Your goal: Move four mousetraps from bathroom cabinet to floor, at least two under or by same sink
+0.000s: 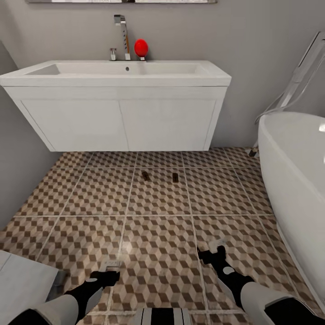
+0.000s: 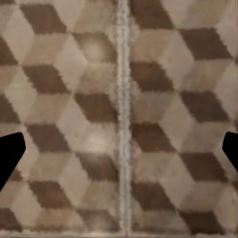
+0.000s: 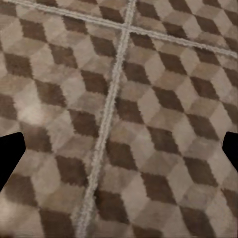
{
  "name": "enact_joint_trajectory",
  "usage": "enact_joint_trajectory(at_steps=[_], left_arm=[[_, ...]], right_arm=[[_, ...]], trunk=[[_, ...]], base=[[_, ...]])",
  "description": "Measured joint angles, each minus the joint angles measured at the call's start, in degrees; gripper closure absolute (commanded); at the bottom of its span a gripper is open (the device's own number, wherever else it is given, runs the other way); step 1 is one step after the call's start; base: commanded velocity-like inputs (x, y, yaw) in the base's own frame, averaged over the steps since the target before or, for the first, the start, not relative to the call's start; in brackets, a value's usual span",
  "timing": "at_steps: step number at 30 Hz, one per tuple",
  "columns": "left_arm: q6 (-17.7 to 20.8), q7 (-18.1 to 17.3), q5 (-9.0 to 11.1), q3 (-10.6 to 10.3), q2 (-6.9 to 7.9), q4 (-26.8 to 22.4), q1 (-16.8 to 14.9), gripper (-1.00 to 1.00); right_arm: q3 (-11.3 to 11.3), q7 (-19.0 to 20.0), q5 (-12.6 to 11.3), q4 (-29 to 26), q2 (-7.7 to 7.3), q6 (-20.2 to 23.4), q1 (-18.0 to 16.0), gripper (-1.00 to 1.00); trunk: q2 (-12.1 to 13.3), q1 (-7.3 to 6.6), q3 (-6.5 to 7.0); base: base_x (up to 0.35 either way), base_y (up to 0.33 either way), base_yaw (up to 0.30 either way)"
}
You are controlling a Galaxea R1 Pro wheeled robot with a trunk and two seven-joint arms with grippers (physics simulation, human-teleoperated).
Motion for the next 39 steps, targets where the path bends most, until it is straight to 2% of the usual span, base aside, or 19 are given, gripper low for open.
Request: enact_joint_trajectory(at_steps=[8, 12, 19, 23, 24, 29, 35, 39], left_arm=[[-12.3, 0.1, 0.2, 0.0, 0.04, 5.2, 1.5, -1.0], [-15.2, 0.1, 0.4, 0.0, 0.41, 6.7, 2.4, -1.0], [-16.4, 0.0, 0.4, 0.0, 1.51, 7.1, 4.3, -1.0], [-19.9, 0.0, 0.6, 0.0, 1.74, 7.2, 5.7, -1.0], [-22.6, 0.0, 0.7, 0.0, 1.81, 7.2, 6.4, -1.0], [-28.8, 0.1, 0.8, 0.0, 1.88, 7.3, 8.3, -1.0], [-32.0, 0.1, 0.9, 0.0, 2.48, 7.4, 10.6, -1.0], [-32.7, 0.1, 0.8, 0.0, 3.04, 7.3, 11.7, -1.0]], right_arm=[[0.0, 0.0, 0.0, 0.0, -0.05, -3.4, 3.1, -1.0], [0.0, -0.1, 0.0, 0.1, -0.54, -5.4, 5.0, -1.0], [0.0, 0.0, -0.1, 0.1, -1.43, -8.0, 7.8, -1.0], [0.0, 0.3, -0.1, 0.1, -1.62, -9.4, 8.9, -1.0], [0.0, 0.5, -0.1, 0.1, -1.69, -9.8, 9.3, -1.0], [0.0, 0.8, -0.1, 0.1, -1.86, -10.3, 9.7, -1.0], [0.0, 0.9, -0.1, 0.1, -1.96, -11.7, 10.5, -1.0], [0.0, 0.9, -0.1, 0.1, -2.01, -12.9, 10.8, -1.0]], trunk=[[3.2, -1.76, 1.44], [4.8, -2.63, 2.15], [7.6, -4.17, 3.41], [9.2, -5.05, 4.13], [9.6, -5.27, 4.31], [11.6, -6.37, 5.21], [14.0, -7.69, 6.28], [15.6, -8.57, 7.0]], base=[[0.0, 0.0, 0.0], [0.0, 0.0, 0.0], [0.0, 0.0, 0.0], [0.0, 0.0, 0.0], [0.0, 0.0, 0.0], [0.0, 0.0, 0.0], [0.0, 0.0, 0.0], [0.0, 0.0, 0.0]])
